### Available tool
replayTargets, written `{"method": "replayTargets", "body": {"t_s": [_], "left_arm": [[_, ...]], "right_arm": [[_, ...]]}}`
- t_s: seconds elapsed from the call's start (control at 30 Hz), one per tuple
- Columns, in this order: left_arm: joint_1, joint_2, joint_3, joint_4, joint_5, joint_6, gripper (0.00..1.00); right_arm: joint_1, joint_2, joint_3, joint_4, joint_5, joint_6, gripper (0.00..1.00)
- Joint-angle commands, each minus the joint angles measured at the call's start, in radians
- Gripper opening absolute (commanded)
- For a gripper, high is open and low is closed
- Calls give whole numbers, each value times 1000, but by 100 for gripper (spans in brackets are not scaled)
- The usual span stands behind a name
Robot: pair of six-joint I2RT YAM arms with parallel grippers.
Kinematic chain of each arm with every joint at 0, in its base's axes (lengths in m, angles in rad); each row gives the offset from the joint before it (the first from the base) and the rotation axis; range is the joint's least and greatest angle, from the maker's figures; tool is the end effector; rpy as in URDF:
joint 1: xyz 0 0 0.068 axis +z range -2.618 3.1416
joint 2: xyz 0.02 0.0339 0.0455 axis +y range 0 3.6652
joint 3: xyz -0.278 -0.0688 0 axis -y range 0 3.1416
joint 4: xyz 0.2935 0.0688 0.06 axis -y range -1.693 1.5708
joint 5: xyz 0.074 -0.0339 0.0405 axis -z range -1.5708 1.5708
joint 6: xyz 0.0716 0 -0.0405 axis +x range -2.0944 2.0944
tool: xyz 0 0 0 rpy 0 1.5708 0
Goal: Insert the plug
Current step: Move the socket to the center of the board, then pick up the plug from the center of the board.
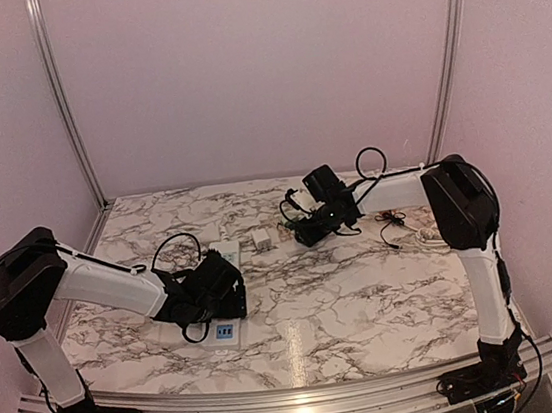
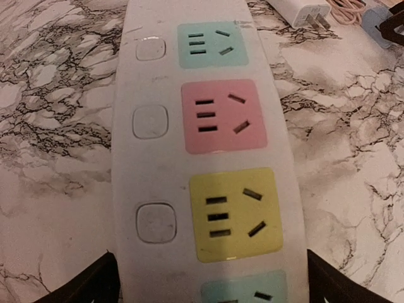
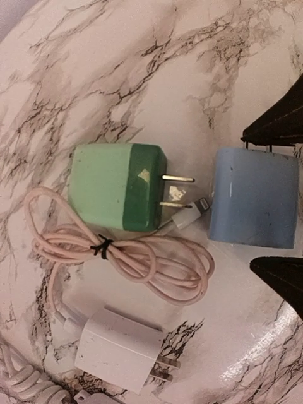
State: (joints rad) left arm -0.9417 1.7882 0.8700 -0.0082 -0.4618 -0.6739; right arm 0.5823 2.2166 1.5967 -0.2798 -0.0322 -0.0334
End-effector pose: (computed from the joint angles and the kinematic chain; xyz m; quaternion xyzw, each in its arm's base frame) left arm 0.2546 -0.2956 0.0778 0.0515 0.9248 -0.0728 0.3699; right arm 0.4594 0.3053 0.0998 -0.2911 0.8981 0.1039 0.3128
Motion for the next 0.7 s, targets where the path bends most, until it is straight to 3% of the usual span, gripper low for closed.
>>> {"method": "replayTargets", "body": {"t_s": [0.0,0.13,0.43,0.67], "left_arm": [[-5,-75,-23,-56,-5,-12,99],[-5,-126,-30,-68,-37,-22,99],[-5,-291,-72,-3,-27,-18,99],[-5,-400,-152,187,84,-3,99]], "right_arm": [[-12,35,51,-16,-8,8,49],[-12,12,28,0,-36,8,35],[7,-220,-249,208,-66,-8,30],[51,-437,-519,471,-94,-23,27]]}}
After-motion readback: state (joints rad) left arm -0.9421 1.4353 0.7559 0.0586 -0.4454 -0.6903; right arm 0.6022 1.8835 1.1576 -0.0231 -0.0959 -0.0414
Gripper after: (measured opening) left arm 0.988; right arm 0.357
